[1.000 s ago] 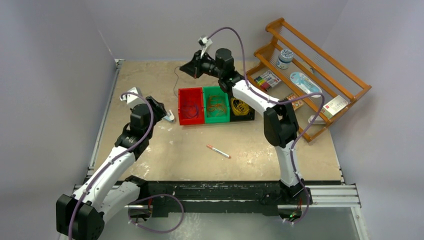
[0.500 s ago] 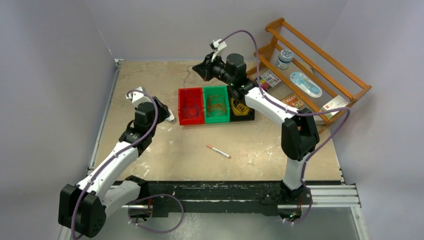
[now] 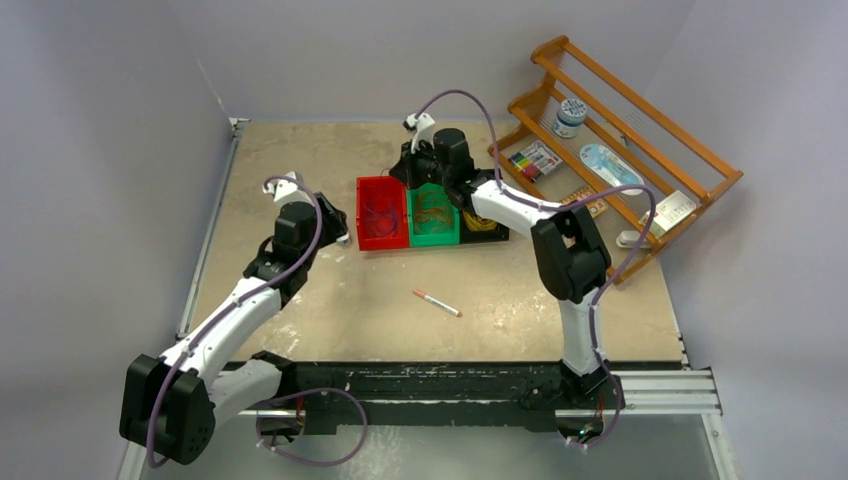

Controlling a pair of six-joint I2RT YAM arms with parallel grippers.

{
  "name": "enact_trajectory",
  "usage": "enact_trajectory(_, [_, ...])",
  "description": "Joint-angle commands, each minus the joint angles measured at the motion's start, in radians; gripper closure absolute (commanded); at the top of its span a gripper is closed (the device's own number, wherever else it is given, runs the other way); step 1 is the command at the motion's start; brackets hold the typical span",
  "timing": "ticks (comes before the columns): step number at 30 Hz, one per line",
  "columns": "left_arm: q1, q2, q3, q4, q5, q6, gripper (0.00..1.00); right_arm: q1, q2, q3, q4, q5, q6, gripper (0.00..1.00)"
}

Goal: Untangle the cables

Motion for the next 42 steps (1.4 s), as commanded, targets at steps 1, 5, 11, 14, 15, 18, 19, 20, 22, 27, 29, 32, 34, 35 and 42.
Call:
enact_trajectory(1, [0.006, 0.008, 0.045, 0.053, 0.039, 0.026, 0.52, 0.016, 0.012, 0.063, -0.024, -0.008, -0.074, 1.0])
enact_trajectory(5, [0.005, 0.012, 0.046, 0.05, 0.038, 0.029, 0.52, 0.04, 0.029, 0.075, -0.066, 0.029, -0.121, 1.0])
enact_trajectory(11, [0.006, 0.023, 0.048, 0.044, 0.043, 0.031, 0.52, 0.085, 0.07, 0.113, -0.116, 0.105, -0.183, 0.99])
enact_trajectory(14, [0.005, 0.023, 0.047, 0.041, 0.045, 0.034, 0.52, 0.098, 0.097, 0.138, -0.133, 0.153, -0.196, 0.97])
enact_trajectory(15, [0.005, 0.023, 0.047, 0.039, 0.046, 0.035, 0.52, 0.1, 0.106, 0.145, -0.135, 0.17, -0.197, 0.97])
enact_trajectory(18, [0.006, 0.023, 0.043, 0.034, 0.05, 0.037, 0.52, 0.101, 0.145, 0.189, -0.142, 0.223, -0.199, 0.98])
enact_trajectory(19, [0.006, 0.023, 0.042, 0.033, 0.051, 0.036, 0.52, 0.101, 0.157, 0.208, -0.152, 0.227, -0.204, 0.98])
enact_trajectory(20, [0.005, 0.022, 0.04, 0.032, 0.052, 0.035, 0.52, 0.101, 0.171, 0.225, -0.168, 0.23, -0.209, 0.98])
enact_trajectory(22, [0.005, 0.022, 0.038, 0.033, 0.054, 0.034, 0.52, 0.101, 0.192, 0.251, -0.187, 0.243, -0.217, 0.98])
enact_trajectory(27, [0.005, 0.03, 0.031, 0.04, 0.067, 0.028, 0.52, 0.102, 0.222, 0.282, -0.211, 0.283, -0.22, 0.96])
enact_trajectory(29, [0.005, 0.035, 0.031, 0.041, 0.073, 0.026, 0.52, 0.102, 0.238, 0.305, -0.232, 0.287, -0.226, 0.91])
enact_trajectory(32, [0.005, 0.039, 0.032, 0.041, 0.077, 0.029, 0.52, 0.102, 0.221, 0.284, -0.212, 0.287, -0.229, 0.83])
enact_trajectory(34, [0.006, 0.039, 0.033, 0.039, 0.075, 0.03, 0.52, 0.102, 0.189, 0.249, -0.177, 0.281, -0.23, 0.77])
enact_trajectory(35, [0.005, 0.04, 0.033, 0.039, 0.074, 0.031, 0.52, 0.102, 0.172, 0.234, -0.161, 0.277, -0.229, 0.73])
enact_trajectory(42, [0.006, 0.051, 0.042, 0.037, 0.077, 0.036, 0.52, 0.103, 0.05, 0.14, -0.09, 0.211, -0.2, 0.61])
